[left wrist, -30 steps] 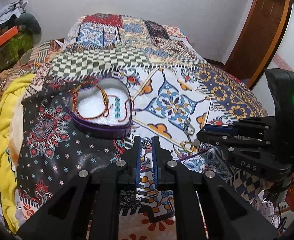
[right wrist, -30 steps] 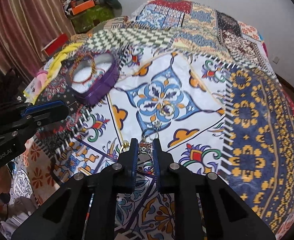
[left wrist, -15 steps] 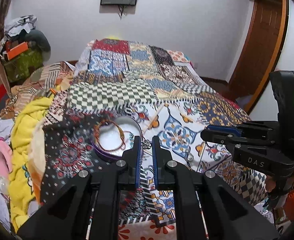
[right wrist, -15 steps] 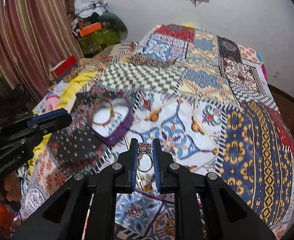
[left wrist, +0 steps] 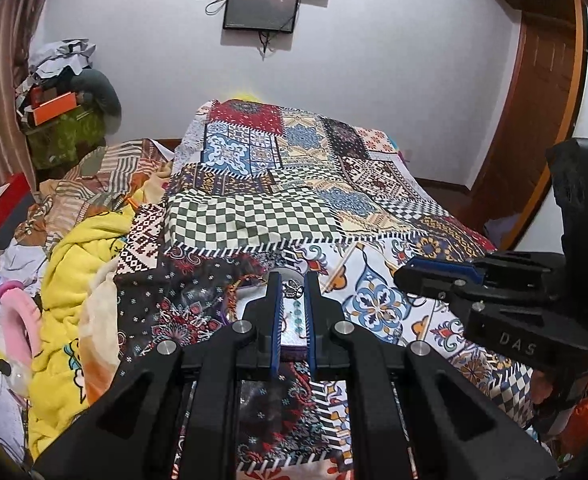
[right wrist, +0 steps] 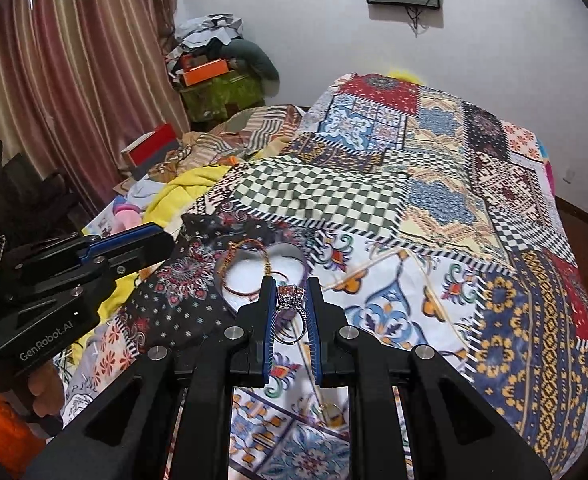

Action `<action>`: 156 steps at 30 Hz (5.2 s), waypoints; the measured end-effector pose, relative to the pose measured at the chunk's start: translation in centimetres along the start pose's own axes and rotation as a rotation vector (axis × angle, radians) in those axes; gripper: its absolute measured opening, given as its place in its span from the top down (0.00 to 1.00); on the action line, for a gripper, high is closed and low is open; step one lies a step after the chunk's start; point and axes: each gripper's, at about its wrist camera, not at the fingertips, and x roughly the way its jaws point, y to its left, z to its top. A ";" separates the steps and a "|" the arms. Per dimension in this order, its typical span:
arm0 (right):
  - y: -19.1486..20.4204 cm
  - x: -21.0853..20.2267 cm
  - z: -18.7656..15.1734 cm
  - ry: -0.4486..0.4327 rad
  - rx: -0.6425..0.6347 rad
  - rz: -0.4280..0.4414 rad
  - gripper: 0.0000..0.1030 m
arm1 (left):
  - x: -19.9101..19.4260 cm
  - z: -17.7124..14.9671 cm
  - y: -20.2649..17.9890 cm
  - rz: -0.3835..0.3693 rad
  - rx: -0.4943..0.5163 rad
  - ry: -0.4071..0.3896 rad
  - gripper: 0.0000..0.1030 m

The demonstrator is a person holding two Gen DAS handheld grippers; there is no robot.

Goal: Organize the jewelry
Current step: 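Carry the ring into the heart tin and open the right gripper, then move the right tool back toward the metal loops on the quilt, then grasp a small silver earring with the right gripper and lift it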

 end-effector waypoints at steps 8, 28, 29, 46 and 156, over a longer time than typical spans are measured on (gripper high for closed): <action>1.0 3.3 0.1 0.051 -0.010 0.033 0.88 | 1.5 0.4 2.0 -0.005 -0.045 0.017 0.92; 1.4 8.8 0.9 0.147 -0.080 -0.004 0.88 | 6.9 0.2 4.3 -0.053 -0.097 0.114 0.92; 1.4 8.9 1.0 0.148 -0.084 -0.004 0.88 | 7.0 0.2 4.3 -0.053 -0.097 0.114 0.92; 2.2 9.7 1.3 0.181 -0.138 -0.008 0.83 | 5.7 0.7 5.0 0.027 -0.075 0.098 0.92; -6.6 -0.6 -1.6 0.069 0.101 -0.105 0.91 | 5.8 -2.1 -3.7 -0.079 0.027 0.161 0.95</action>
